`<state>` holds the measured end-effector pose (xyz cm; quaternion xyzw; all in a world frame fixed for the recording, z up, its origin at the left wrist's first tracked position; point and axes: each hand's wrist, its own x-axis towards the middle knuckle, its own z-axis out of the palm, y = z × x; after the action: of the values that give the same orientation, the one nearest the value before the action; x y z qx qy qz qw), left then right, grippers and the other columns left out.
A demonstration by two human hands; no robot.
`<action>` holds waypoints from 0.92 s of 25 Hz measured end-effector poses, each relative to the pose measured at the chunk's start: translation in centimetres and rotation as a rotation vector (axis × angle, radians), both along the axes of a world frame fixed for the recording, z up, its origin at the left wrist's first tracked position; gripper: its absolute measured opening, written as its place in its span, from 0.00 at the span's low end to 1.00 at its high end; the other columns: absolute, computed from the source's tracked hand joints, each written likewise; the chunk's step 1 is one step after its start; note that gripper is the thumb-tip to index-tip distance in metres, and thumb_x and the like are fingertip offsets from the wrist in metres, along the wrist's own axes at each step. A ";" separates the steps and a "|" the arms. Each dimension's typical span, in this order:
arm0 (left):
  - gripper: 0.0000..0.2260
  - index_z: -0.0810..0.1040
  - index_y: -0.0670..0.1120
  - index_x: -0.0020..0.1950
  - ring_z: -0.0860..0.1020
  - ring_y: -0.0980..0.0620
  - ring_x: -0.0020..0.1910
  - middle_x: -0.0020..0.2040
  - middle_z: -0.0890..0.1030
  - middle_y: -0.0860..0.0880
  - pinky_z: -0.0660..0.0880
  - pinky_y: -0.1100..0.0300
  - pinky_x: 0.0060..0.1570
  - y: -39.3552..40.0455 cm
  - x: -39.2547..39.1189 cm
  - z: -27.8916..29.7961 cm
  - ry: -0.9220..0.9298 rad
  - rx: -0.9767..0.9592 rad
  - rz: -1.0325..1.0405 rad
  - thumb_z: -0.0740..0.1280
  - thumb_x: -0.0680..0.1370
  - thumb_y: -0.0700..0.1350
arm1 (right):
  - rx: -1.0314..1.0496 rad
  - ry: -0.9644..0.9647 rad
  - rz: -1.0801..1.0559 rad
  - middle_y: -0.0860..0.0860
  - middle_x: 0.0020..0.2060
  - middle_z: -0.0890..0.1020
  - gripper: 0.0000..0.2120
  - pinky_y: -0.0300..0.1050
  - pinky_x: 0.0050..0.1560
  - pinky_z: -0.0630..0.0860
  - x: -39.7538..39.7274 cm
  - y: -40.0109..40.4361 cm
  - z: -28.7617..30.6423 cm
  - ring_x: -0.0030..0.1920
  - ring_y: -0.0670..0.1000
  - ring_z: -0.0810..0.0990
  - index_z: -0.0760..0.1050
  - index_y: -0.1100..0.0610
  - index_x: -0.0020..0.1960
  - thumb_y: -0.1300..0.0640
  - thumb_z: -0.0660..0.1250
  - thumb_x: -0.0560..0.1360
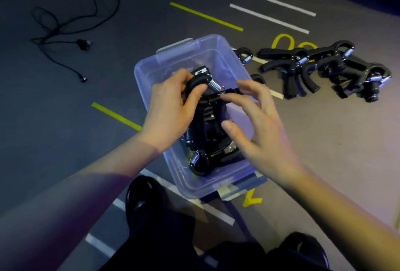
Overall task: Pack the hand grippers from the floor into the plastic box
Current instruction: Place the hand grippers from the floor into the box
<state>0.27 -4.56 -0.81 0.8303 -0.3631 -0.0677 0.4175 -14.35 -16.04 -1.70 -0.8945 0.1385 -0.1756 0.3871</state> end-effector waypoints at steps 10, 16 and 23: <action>0.05 0.65 0.48 0.51 0.77 0.61 0.32 0.39 0.74 0.54 0.79 0.61 0.33 1.4 -2.4 -2.2 0.405 0.001 0.249 0.61 0.78 0.43 | -0.149 0.491 0.296 0.48 0.67 0.62 0.21 0.55 0.57 0.73 0.0 3.0 -2.4 0.64 0.52 0.70 0.69 0.45 0.66 0.40 0.54 0.77; 0.12 0.71 0.47 0.57 0.74 0.55 0.38 0.44 0.79 0.51 0.69 0.55 0.44 2.5 -2.1 -2.3 0.010 0.201 0.073 0.61 0.76 0.48 | -0.239 0.509 0.507 0.51 0.71 0.61 0.28 0.39 0.64 0.59 0.2 0.0 -2.2 0.67 0.53 0.66 0.72 0.54 0.67 0.39 0.48 0.78; 0.32 0.61 0.42 0.72 0.50 0.43 0.74 0.75 0.56 0.41 0.47 0.42 0.71 3.1 -1.4 -5.4 -0.258 0.567 -0.027 0.47 0.76 0.62 | -0.195 0.772 0.681 0.43 0.68 0.66 0.29 0.43 0.68 0.58 0.6 -0.1 -2.3 0.64 0.50 0.65 0.79 0.53 0.57 0.40 0.44 0.79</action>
<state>-1.09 -1.42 -6.21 0.9105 -0.3906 -0.0656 0.1187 -13.74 -16.09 -3.96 -0.9203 -0.0447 0.2909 0.2579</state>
